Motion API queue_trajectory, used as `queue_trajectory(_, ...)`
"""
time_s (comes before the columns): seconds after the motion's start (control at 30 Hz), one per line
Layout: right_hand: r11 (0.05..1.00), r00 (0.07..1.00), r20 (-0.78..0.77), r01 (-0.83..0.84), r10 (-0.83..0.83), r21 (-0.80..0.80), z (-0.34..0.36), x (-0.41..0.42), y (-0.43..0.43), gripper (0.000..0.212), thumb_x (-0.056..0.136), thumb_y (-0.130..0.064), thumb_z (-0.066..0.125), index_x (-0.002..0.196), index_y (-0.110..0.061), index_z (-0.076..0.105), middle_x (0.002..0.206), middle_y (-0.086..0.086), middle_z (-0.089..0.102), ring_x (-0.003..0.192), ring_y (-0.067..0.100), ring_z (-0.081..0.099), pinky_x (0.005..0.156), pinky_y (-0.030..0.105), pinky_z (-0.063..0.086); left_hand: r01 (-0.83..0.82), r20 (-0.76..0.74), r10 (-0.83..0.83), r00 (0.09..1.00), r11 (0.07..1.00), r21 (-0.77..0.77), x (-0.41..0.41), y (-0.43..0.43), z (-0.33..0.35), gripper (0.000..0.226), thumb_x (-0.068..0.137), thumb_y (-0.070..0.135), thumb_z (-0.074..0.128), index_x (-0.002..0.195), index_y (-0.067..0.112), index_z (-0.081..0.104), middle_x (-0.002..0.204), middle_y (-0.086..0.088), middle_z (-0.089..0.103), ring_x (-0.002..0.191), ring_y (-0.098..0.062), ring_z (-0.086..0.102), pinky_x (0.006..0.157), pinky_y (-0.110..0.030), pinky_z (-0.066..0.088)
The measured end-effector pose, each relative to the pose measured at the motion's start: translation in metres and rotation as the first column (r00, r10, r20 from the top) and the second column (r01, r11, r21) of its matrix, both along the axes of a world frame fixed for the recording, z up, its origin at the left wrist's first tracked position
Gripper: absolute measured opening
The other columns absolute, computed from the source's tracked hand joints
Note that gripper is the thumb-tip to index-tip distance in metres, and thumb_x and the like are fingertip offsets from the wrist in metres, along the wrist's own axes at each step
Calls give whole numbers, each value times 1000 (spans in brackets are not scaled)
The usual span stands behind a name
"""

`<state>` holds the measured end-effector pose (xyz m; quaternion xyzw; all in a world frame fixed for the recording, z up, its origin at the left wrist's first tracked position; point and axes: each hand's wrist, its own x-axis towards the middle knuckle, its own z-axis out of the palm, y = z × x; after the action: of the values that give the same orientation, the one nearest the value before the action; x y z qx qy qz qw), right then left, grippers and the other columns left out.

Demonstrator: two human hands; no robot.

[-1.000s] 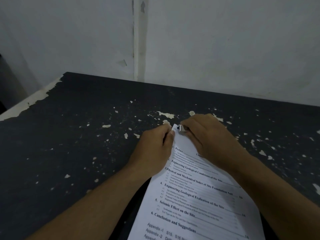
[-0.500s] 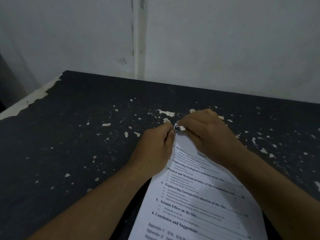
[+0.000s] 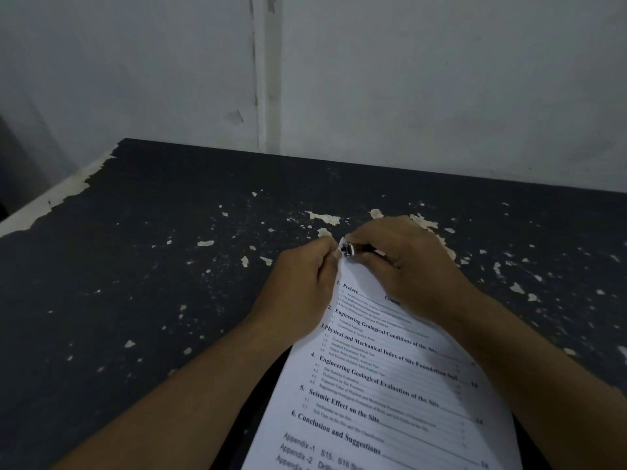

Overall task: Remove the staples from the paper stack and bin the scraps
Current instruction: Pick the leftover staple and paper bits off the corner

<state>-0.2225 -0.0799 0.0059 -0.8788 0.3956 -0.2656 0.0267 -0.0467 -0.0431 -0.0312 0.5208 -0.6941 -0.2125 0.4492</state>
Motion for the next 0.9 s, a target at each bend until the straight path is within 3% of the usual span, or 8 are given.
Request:
queue_trajectory(0.17, 993, 991, 135, -1, -15, 117, -3, -5, 0, 23, 88, -18, 72, 110, -25, 70, 91, -30, 58, 91, -10, 60, 78, 3, 44, 10, -14, -10, 1000, 1000, 10, 0, 1, 0, 29, 102, 17, 52, 73, 18, 53, 52, 11, 42, 46, -4, 38, 43, -16, 30)
queue_trajectory(0.37, 989, 982, 190, -46, 19, 139, -7, -8, 1, 20, 87, -21, 73, 107, -21, 71, 93, -14, 70, 86, 1, 63, 74, 14, 51, 12, 6, -12, 1000, 1000, 21, 0, 1, 0, 25, 102, 19, 52, 78, 17, 58, 53, 9, 45, 45, -4, 39, 41, -15, 29)
queue_trajectory(0.63, 998, 990, 137, -30, 22, 59, -11, -4, 3, 20, 90, -27, 64, 109, -26, 67, 92, -26, 58, 88, 0, 60, 74, 13, 48, 21, 29, -21, 999, 1000, 3, 0, 2, 0, 21, 101, 14, 52, 81, 17, 59, 53, 10, 46, 44, -4, 40, 41, -15, 31)
queue_trajectory(0.8, 998, 988, 147, -45, 39, 43, -12, -4, 5, 20, 90, -29, 63, 109, -26, 67, 92, -23, 61, 86, 0, 60, 74, 20, 51, 34, -12, -34, 999, 999, 35, 1, 2, 2, 24, 101, 13, 52, 79, 16, 59, 52, 13, 45, 46, -2, 40, 45, -14, 31)
queue_trajectory(0.9, 999, 990, 139, -35, 34, 7, -13, -4, 6, 18, 91, -23, 65, 108, -20, 67, 96, -12, 68, 85, 5, 61, 75, 25, 53, 37, -14, -36, 999, 999, 37, 0, 2, 4, 30, 101, 14, 51, 73, 22, 54, 54, 11, 45, 48, -3, 40, 46, -15, 32)
